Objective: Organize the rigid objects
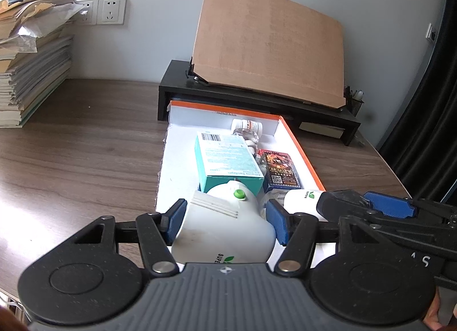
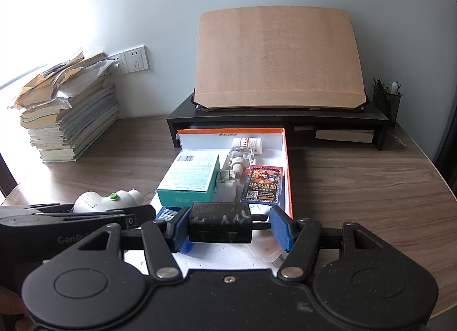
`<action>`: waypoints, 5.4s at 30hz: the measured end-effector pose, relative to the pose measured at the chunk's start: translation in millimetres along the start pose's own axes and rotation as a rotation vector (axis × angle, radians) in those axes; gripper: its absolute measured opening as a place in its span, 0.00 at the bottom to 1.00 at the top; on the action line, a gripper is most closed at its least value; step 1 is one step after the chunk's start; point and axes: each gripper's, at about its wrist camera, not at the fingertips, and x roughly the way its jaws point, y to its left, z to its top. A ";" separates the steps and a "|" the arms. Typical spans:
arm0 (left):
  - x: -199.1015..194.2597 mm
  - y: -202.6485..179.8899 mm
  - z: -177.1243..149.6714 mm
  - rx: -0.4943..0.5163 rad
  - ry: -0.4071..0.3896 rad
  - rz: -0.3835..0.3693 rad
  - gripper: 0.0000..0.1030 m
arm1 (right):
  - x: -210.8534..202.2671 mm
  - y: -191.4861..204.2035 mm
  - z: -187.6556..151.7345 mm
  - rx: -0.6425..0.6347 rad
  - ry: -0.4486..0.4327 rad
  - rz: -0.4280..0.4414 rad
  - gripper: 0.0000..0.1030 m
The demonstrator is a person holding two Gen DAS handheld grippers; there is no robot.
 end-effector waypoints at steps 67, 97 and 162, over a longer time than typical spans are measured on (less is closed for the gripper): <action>18.8 9.2 3.7 -0.018 0.038 0.011 0.60 | 19.5 2.1 -2.2 -0.009 0.048 0.004 0.70; 26.4 13.9 1.3 -0.020 0.068 -0.004 0.60 | 29.5 6.3 -6.4 -0.020 0.084 -0.015 0.70; -5.1 -29.0 -14.5 0.003 0.123 0.113 1.00 | -30.2 -39.4 -23.8 0.064 0.017 -0.091 0.80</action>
